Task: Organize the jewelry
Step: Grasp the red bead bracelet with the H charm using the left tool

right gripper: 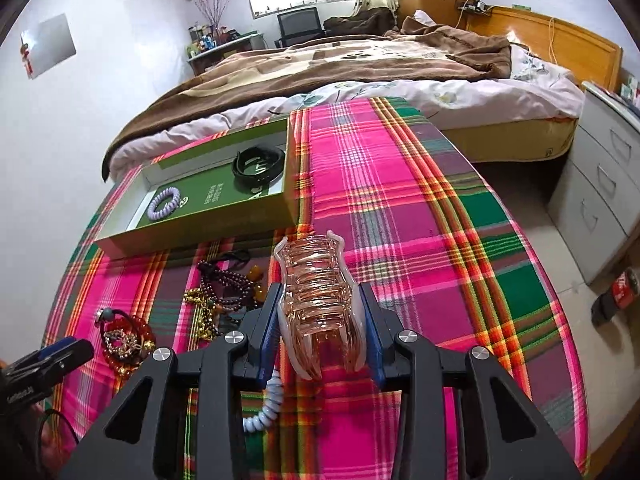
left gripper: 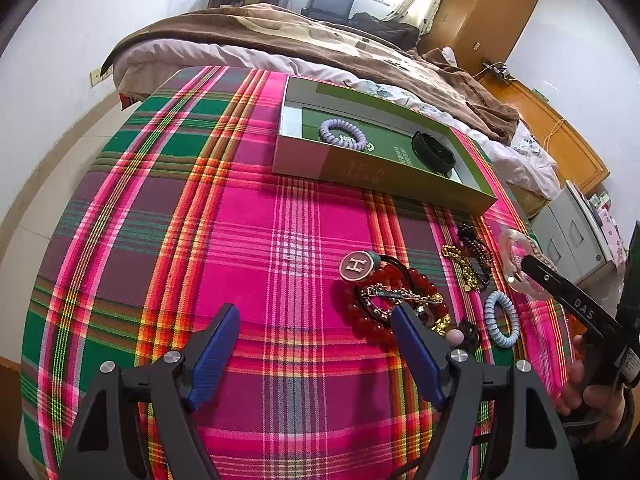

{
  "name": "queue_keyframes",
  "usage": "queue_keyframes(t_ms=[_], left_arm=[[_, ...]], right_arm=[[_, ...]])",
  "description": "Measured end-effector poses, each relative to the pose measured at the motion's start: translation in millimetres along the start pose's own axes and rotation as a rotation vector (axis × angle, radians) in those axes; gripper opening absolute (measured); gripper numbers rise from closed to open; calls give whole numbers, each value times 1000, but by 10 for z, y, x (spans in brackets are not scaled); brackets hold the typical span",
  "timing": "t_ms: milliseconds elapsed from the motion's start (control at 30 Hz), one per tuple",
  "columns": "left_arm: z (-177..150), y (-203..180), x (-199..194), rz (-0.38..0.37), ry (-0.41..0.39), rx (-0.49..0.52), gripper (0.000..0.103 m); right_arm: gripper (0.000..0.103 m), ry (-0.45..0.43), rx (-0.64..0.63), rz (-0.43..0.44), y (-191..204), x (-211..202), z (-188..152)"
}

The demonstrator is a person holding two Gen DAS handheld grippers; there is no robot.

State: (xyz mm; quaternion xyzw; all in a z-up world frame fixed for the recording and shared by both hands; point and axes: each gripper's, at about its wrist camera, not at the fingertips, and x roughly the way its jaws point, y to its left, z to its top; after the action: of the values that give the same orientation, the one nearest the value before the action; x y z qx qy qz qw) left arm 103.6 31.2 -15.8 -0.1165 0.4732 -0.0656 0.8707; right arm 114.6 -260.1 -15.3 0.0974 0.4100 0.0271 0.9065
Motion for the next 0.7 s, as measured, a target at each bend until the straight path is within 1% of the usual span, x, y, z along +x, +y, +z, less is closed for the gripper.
queue_keyframes(t_ms=[167, 300, 400, 467, 567, 600, 667, 700], left_arm=[[75, -25, -8, -10, -14, 32, 77], [155, -80, 85, -28, 5, 56, 77], [208, -130, 202, -29, 29, 60, 67], [234, -152, 228, -23, 23, 66, 65], [258, -199, 257, -24, 24, 82, 59], [264, -221, 275, -27, 29, 92, 53], [267, -243, 289, -22, 30, 101, 48], [272, -252, 297, -31, 34, 102, 43]], right_arm=[[37, -41, 19, 8, -139, -137, -18], [37, -55, 30, 11, -213, -208, -23], [37, -58, 35, 18, -253, -235, -34], [37, -54, 37, 18, -268, -228, -38], [37, -48, 43, 22, -282, -210, -48], [37, -46, 46, 24, -285, -205, -50], [37, -46, 44, 28, -282, -199, -50], [37, -45, 43, 29, -276, -197, -49]])
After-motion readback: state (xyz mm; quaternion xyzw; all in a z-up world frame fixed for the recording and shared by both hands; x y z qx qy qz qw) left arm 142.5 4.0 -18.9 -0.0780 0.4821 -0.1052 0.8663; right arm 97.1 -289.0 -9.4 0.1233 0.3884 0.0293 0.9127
